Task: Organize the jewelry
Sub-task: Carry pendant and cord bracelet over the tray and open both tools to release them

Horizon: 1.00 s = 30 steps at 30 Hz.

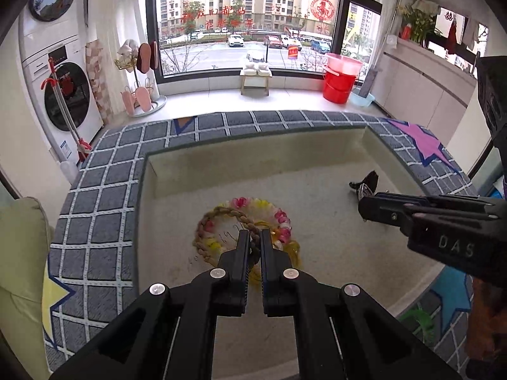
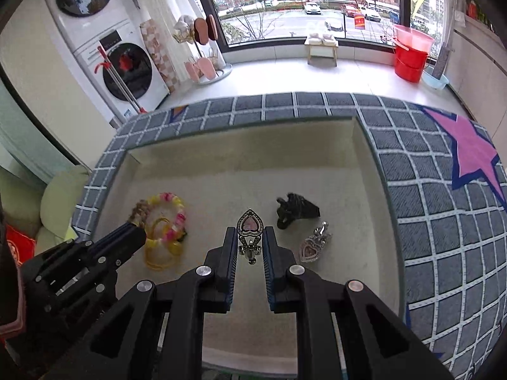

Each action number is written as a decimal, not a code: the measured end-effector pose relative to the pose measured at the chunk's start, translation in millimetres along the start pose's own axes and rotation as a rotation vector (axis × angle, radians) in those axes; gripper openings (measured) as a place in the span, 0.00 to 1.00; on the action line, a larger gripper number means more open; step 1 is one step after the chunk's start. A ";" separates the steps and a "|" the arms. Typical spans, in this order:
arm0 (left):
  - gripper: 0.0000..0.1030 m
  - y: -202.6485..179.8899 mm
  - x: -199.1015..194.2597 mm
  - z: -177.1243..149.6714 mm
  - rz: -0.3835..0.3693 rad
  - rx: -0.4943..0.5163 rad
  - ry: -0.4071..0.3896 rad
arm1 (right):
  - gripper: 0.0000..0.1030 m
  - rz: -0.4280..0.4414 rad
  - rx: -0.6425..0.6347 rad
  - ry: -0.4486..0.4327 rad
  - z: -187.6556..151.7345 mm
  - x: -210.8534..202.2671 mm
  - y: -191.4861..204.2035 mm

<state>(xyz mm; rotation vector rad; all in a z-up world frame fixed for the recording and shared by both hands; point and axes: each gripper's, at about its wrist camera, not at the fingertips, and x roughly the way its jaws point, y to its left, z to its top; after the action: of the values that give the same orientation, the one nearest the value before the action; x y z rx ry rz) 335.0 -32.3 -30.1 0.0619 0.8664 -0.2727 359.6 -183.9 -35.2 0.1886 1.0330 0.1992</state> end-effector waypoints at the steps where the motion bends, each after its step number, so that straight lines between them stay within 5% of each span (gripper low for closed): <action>1: 0.20 -1.0 1.7 -0.8 0.003 0.002 0.005 | 0.17 -0.003 0.001 0.005 -1.2 3.2 -1.5; 13: 0.20 -6.4 4.5 -2.3 0.032 0.020 0.013 | 0.19 -0.052 -0.027 0.014 -11.4 15.6 -0.4; 15: 0.20 -5.3 4.3 -2.0 0.031 0.015 0.016 | 0.24 -0.033 -0.010 0.017 -12.0 14.6 -2.4; 19: 0.20 -6.3 3.7 -2.0 0.034 0.011 0.020 | 0.56 -0.026 -0.002 0.017 -13.1 12.0 -2.9; 24: 0.20 -6.2 -0.3 -2.0 0.031 0.008 0.005 | 0.57 0.034 0.046 0.001 -14.2 0.4 -9.5; 26: 0.20 -5.3 -2.6 -1.8 0.032 0.003 -0.003 | 0.67 0.066 0.073 -0.019 -13.4 -8.5 -12.8; 30: 0.20 -4.1 -0.9 -0.5 0.028 -0.004 0.015 | 0.69 0.095 0.111 -0.064 -15.1 -29.8 -18.0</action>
<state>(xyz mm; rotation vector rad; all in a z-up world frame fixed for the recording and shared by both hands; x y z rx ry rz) 333.0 -36.0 -29.5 0.0725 0.8798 -0.2444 333.1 -207.9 -22.5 0.3430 0.9727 0.2209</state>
